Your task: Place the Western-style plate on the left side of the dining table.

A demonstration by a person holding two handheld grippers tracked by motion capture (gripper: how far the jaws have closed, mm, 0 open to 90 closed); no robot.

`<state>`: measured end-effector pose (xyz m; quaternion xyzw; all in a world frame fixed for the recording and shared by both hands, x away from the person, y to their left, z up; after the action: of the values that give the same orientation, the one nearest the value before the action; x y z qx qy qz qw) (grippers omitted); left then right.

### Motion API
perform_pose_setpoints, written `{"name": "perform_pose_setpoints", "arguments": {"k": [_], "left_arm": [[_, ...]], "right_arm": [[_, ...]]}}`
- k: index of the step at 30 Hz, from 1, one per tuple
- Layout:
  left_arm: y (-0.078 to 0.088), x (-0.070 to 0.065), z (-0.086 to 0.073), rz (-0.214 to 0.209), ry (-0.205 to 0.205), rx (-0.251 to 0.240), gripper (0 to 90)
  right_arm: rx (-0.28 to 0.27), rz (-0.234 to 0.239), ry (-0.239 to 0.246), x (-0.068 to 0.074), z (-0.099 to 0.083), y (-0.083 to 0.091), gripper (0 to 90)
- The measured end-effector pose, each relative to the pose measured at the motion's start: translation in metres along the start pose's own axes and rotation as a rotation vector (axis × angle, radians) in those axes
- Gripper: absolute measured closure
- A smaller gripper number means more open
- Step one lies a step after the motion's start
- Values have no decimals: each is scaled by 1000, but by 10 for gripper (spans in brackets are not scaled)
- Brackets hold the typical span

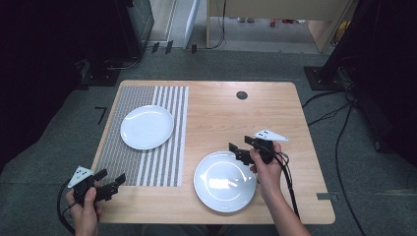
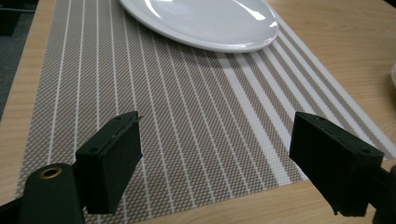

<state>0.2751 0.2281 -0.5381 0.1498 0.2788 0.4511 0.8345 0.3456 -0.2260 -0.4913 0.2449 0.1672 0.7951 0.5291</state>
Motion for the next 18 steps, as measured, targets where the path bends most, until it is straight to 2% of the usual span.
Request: {"name": "perform_pose_setpoints", "arguments": {"k": [11,12,18], "left_arm": [[10,15,-14,23,18,14,169],[10,16,-16,27,23,14,169],[12,20,-17,47,15,18,169]], "right_arm": [[-13,-45,-24,-33,-11,21,254],[-15,-55,-29,-40,-13,26,254],[-17,-71,-44,-52,-18,34,254]]}}
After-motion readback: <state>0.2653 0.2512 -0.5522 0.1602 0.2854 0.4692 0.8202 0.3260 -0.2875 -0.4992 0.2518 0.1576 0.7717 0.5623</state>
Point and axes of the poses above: each handheld gripper's, and its own axes: y roughly backward along the jaws, z roughly out of its top, x roughly to its left, the point moved 7 cm from there along -y, roughly forward along the jaws, and after that the axes turned 10 degrees about -z, right-handed, at the moved point
